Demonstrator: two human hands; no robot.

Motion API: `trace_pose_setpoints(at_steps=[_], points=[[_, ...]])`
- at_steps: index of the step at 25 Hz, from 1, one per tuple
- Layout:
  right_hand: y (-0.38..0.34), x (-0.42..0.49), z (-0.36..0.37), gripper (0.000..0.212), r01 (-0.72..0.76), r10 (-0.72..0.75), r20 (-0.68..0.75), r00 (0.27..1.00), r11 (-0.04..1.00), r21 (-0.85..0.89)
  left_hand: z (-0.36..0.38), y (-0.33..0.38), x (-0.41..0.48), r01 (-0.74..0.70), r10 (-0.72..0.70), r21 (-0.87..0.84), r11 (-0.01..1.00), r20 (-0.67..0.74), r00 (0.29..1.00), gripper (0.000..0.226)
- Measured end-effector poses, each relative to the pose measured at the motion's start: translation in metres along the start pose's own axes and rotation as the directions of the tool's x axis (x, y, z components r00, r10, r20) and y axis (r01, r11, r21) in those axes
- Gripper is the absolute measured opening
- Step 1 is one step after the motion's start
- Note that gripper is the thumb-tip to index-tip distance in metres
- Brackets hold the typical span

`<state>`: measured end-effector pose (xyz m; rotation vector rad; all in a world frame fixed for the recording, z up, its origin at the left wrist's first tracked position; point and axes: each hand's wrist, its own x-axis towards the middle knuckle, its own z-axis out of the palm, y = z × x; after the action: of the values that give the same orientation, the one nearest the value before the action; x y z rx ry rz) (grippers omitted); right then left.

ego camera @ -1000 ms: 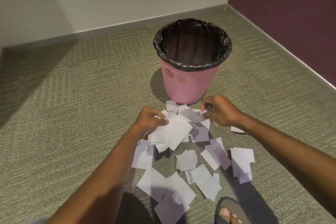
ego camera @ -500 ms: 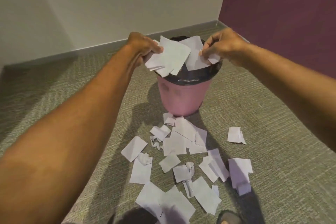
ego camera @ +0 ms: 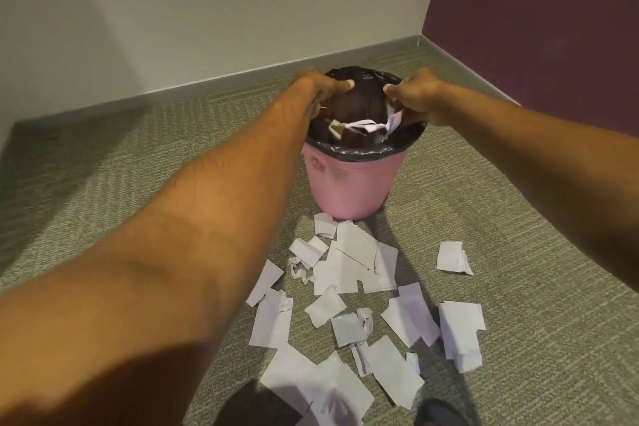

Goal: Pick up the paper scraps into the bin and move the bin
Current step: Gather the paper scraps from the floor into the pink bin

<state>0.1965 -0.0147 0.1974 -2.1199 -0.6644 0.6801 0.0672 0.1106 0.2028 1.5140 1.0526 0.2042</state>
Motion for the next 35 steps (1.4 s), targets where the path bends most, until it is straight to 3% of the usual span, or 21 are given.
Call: trace_pose_setpoints(at_steps=[5,8,10,13,16,17,19,21,24,32,35], points=[[0.012,-0.005,0.006,0.02,0.075,-0.075,-0.006,0.997,0.996,0.042,-0.009,-0.028,0.007,-0.194,0.208,0.078,0.978,-0.266,0.941,0.022],[0.014,-0.032,0.007,0.018,0.23,-0.231,0.045,0.972,0.973,0.037,-0.022,-0.072,-0.01,-0.242,0.245,0.07,0.968,-0.474,0.846,0.032],[0.02,-0.054,0.01,0.024,0.325,-0.327,0.179,0.928,0.945,0.038,-0.026,-0.117,-0.021,-0.16,0.215,0.146,0.976,-0.553,0.805,0.038],[0.044,-0.072,0.028,0.024,0.361,-0.282,0.496,0.821,0.93,-0.069,-0.023,-0.193,-0.03,0.023,0.13,0.366,0.93,-0.387,0.913,0.033],[0.095,-0.065,0.064,0.017,0.299,0.04,0.684,0.729,0.88,-0.37,-0.009,-0.251,-0.035,0.008,0.06,0.662,0.749,-0.08,0.995,0.018],[0.116,-0.061,0.076,0.02,0.289,0.13,0.675,0.727,0.833,-0.472,-0.002,-0.264,-0.037,-0.006,0.037,0.747,0.665,-0.025,0.999,0.034],[0.156,-0.055,0.095,0.049,0.336,0.208,0.627,0.751,0.697,-0.633,0.013,-0.284,-0.039,-0.037,0.009,0.847,0.53,0.038,0.999,0.068],[0.187,-0.052,0.109,0.079,0.355,0.209,0.596,0.776,0.635,-0.686,0.027,-0.294,-0.036,-0.074,-0.009,0.878,0.474,0.089,0.996,0.088],[0.216,-0.043,0.127,0.098,0.36,0.164,0.554,0.816,0.605,-0.71,0.048,-0.304,-0.025,-0.095,-0.052,0.892,0.441,0.131,0.99,0.106],[0.226,-0.016,0.161,0.08,0.345,-0.01,0.458,0.889,0.672,-0.655,0.09,-0.316,-0.02,-0.038,-0.093,0.928,0.37,0.078,0.993,0.115],[0.229,-0.009,0.17,0.063,0.276,-0.029,0.367,0.93,0.717,-0.641,0.099,-0.314,-0.021,-0.032,-0.013,0.935,0.352,0.039,0.999,0.105]])
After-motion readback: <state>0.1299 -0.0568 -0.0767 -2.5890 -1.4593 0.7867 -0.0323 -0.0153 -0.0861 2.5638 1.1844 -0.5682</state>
